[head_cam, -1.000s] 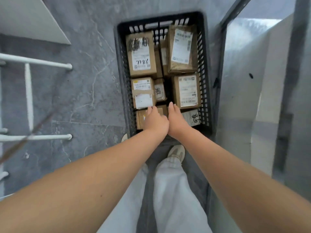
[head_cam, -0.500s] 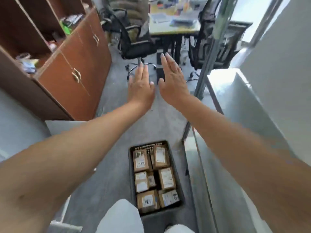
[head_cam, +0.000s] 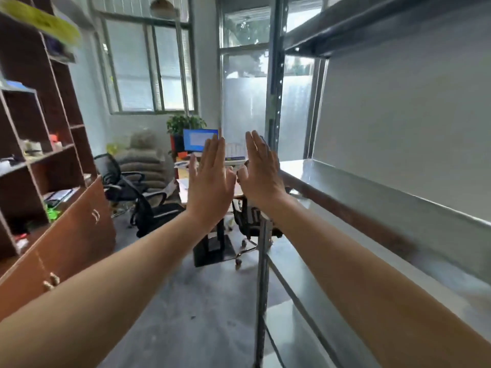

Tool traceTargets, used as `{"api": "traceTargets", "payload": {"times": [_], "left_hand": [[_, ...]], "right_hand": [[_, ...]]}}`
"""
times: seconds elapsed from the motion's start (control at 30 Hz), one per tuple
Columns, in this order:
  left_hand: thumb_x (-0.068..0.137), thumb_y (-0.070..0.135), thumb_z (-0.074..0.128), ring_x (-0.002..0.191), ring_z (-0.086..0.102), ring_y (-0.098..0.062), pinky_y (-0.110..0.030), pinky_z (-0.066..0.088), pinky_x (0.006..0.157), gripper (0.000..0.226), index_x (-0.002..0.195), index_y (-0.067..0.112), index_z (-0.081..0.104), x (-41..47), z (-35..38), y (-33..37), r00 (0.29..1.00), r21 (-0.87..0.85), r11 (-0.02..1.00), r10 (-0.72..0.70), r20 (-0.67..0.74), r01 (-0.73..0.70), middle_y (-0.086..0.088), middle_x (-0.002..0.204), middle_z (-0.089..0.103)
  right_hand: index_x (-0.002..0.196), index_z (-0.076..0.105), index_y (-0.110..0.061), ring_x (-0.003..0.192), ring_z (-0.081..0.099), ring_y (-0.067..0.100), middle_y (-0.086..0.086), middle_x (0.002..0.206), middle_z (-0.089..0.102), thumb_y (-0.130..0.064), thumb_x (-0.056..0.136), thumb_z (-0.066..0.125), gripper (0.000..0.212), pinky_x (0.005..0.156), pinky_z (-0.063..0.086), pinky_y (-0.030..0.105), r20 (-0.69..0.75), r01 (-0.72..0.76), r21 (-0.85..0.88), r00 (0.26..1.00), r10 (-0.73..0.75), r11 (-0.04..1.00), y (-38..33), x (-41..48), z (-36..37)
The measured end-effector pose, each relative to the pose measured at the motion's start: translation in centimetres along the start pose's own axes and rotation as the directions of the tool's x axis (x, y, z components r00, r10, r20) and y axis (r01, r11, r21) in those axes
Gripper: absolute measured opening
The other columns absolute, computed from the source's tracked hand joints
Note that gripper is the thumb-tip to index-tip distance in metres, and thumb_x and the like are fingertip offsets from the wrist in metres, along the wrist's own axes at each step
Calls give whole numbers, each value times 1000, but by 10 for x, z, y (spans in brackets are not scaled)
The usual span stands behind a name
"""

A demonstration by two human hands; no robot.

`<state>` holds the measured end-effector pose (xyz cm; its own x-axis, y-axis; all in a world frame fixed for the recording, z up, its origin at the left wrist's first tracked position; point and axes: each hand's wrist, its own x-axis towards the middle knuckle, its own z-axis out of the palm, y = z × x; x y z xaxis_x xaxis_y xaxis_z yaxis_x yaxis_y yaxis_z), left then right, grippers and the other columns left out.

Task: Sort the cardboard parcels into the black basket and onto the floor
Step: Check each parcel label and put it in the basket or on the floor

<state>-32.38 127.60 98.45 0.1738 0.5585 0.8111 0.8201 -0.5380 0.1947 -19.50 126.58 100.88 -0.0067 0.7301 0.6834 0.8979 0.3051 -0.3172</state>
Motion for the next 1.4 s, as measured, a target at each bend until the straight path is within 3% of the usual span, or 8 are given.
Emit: {"api": "traceTargets", "payload": {"times": [0.17,0.33,0.53,0.73,0.9,0.97,1.1,1.4], "left_hand": [[100,24,38,151,1,-11,-42,-3,121,64,157,13,12,5,-33,-38,996,3,996,93,-5,-93,0,165,5],[101,25,30,151,-5,-11,-42,-6,122,62,157,15,6,-2,-48,-74,979,-42,980,196,64,-193,3,164,-2],[95,34,17,152,3,-17,-51,5,122,66,156,11,11,-30,-55,-63,937,-120,941,331,116,-317,-3,165,4],[100,33,16,152,1,-15,-48,3,122,61,157,13,10,-57,-88,32,919,-283,893,386,84,-349,-1,165,3],[96,49,1,152,-1,-18,-52,5,122,70,157,15,5,-107,-129,145,838,-394,784,543,58,-480,-1,165,-1],[99,45,7,151,-6,-17,-51,3,122,66,157,16,0,-136,-146,196,804,-462,730,591,59,-503,0,165,-6],[102,31,32,151,-6,-15,-49,1,122,65,157,15,1,-210,-189,295,715,-618,564,699,5,-547,0,165,-5],[103,29,30,151,-8,-13,-48,-1,122,65,157,14,-2,-385,-305,473,535,-778,280,841,-85,-563,0,165,-8]], "right_hand": [[157,-7,-21,151,-9,10,-5,165,-11,-24,100,42,75,123,-9,39,-57,-103,-124,994,97,987,-36,-3,8],[157,-5,-19,151,-9,10,-5,165,-9,-24,100,41,74,123,-6,44,-77,-167,-205,985,154,964,-74,-20,9],[158,3,-16,152,-4,12,-3,166,-2,-22,99,43,71,122,-6,45,-184,-303,-274,948,260,913,-89,-65,-17],[158,6,-18,152,-3,12,-3,165,0,-29,101,41,67,122,-6,45,-331,-432,-399,890,313,809,-90,-149,-78],[158,3,-17,151,-8,8,-4,165,-6,-32,103,36,66,122,-8,43,-440,-549,-453,823,359,703,-96,-241,-170],[158,-1,-20,150,-11,8,-5,165,-10,-42,104,30,66,122,-11,42,-451,-615,-477,784,425,628,-101,-288,-213],[157,-4,-18,151,-10,14,-2,165,-10,-39,104,33,68,123,-3,48,-531,-739,-507,674,515,444,-112,-398,-305],[155,-15,-17,150,-16,12,-2,164,-18,-17,96,49,87,122,-9,46,-715,-907,-415,371,593,66,-204,-636,-454]]}}
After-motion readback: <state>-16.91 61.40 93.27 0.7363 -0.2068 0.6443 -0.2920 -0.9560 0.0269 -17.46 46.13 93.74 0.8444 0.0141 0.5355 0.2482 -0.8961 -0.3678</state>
